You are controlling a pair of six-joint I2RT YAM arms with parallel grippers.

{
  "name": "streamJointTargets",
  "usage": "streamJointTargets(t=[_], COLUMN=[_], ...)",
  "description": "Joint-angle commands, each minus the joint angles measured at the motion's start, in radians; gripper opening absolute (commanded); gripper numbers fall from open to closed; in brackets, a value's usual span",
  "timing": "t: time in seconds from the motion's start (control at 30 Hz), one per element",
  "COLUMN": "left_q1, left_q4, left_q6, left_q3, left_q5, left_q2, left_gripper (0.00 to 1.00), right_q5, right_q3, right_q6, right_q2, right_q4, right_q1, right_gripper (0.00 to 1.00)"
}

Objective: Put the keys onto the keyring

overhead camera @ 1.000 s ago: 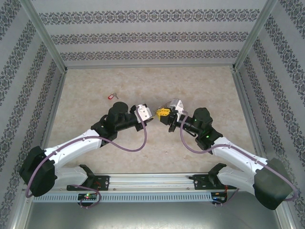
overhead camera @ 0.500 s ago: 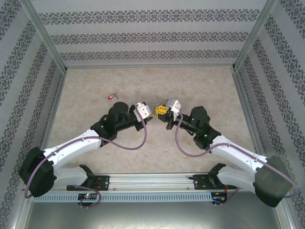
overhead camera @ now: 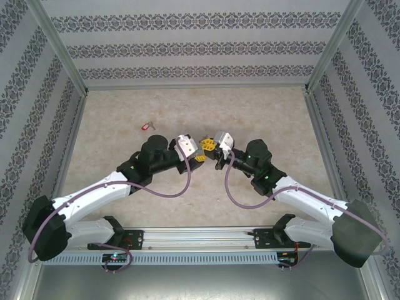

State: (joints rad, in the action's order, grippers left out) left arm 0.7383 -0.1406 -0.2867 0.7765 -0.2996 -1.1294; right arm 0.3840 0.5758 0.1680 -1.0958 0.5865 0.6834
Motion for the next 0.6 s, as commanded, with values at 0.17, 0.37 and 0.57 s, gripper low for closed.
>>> streamJointTargets(t=[0.17, 0.37, 0.57], left_q1=[-0.021, -0.068, -0.115], left_q4=[0.136, 0.187, 0.157], left_q6=[-0.033, -0.085, -0.088], left_q3=[0.015, 0.021, 0.031], left_q5=[-0.131, -0.132, -0.166], left_q2=[0.178, 0.221, 0.175], left_gripper=[0.76, 0.75, 0.58], right_q5=[0.114, 0.211, 0.3], right_q3=[-0.002, 0.023, 0.062], right_q6=[0.086, 0.159, 0.263], right_q2=[0.029, 0.022, 0.014], right_q4=[0.015, -0.041, -0.141], right_q1=[-0.05, -0.077, -0.081], right_gripper=[0.0, 0.0, 0.0])
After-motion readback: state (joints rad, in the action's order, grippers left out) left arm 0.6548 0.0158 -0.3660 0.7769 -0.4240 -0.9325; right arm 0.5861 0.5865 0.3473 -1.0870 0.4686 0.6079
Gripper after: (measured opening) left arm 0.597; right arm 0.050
